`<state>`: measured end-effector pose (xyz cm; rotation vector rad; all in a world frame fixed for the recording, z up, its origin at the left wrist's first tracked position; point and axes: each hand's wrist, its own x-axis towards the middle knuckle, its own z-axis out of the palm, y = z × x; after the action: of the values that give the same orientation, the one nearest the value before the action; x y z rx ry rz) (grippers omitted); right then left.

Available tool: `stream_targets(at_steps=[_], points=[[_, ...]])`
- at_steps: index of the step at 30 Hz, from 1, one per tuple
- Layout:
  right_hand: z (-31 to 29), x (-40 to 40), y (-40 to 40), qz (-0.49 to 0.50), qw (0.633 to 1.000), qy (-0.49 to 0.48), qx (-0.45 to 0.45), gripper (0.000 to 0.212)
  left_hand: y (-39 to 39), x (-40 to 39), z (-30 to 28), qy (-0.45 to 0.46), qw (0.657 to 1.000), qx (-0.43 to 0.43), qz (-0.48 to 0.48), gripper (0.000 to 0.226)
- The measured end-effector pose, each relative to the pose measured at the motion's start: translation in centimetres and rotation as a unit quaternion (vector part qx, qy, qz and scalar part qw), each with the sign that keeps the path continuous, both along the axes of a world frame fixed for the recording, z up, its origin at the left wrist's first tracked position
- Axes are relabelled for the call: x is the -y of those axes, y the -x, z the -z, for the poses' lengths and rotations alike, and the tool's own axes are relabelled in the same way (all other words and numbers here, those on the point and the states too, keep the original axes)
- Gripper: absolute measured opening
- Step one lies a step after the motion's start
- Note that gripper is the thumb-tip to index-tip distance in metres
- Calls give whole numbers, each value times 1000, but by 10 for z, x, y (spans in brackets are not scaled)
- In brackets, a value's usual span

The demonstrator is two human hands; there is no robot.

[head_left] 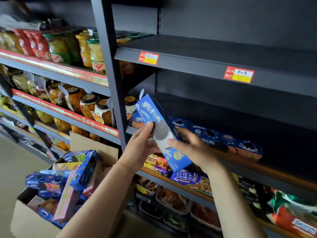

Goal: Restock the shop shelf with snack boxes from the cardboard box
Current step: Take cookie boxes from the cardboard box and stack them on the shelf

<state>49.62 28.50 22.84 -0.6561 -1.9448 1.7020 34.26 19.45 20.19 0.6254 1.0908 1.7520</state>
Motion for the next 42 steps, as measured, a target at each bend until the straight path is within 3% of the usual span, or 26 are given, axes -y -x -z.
stream_targets(at_steps=[6, 8, 9, 10, 12, 13, 14, 16, 18, 21, 26, 29, 34, 37, 39, 42], points=[[-20, -17, -5, 45, 996, -69, 37, 22, 1, -14, -17, 8, 998, -53, -33, 40], [-31, -24, -4, 68, 992, -93, 44, 24, 6, -20, -22, 25, 979, -170, -105, 31], [-36, -27, -4, 87, 988, -118, 50, 27, 11, -23, -20, 35, 952, -264, -155, 25], [-41, -32, -3, 114, 979, -156, 62, 29, 18, -27, -16, 45, 903, -375, -205, 20], [-50, -42, 2, 194, 932, -282, 115, 39, 33, -36, -7, 47, 758, -597, -259, 24], [-54, -47, 6, 229, 889, -363, 159, 45, 40, -43, -2, 49, 692, -674, -253, 35], [-58, -52, 10, 254, 838, -436, 207, 50, 46, -48, 3, 68, 649, -723, -227, 46], [-62, -64, 21, 272, 769, -500, 291, 61, 51, -54, 10, 129, 611, -766, -150, 64], [-58, -79, 33, 264, 750, -508, 330, 62, 54, -55, 20, 167, 606, -772, -91, 75], [-50, -96, 51, 233, 763, -495, 345, 59, 56, -52, 33, 166, 605, -774, -85, 73], [-32, -114, 73, 119, 836, -372, 386, 56, 56, -51, 33, 167, 594, -783, -78, 70], [-19, -118, 76, 44, 887, -283, 364, 49, 58, -50, 32, 173, 584, -790, -67, 69], [-11, -120, 80, 71, 895, -262, 354, 52, 57, -48, 27, 174, 587, -788, -63, 63], [-10, -110, 79, 77, 870, -307, 378, 50, 57, -47, 20, 166, 598, -782, -57, 63], [-10, -100, 78, 117, 858, -378, 327, 46, 62, -46, 11, 148, 620, -768, -60, 62], [-12, -69, 80, 182, 889, -396, 140, 33, 75, -28, -2, 115, 671, -724, -112, 53]])
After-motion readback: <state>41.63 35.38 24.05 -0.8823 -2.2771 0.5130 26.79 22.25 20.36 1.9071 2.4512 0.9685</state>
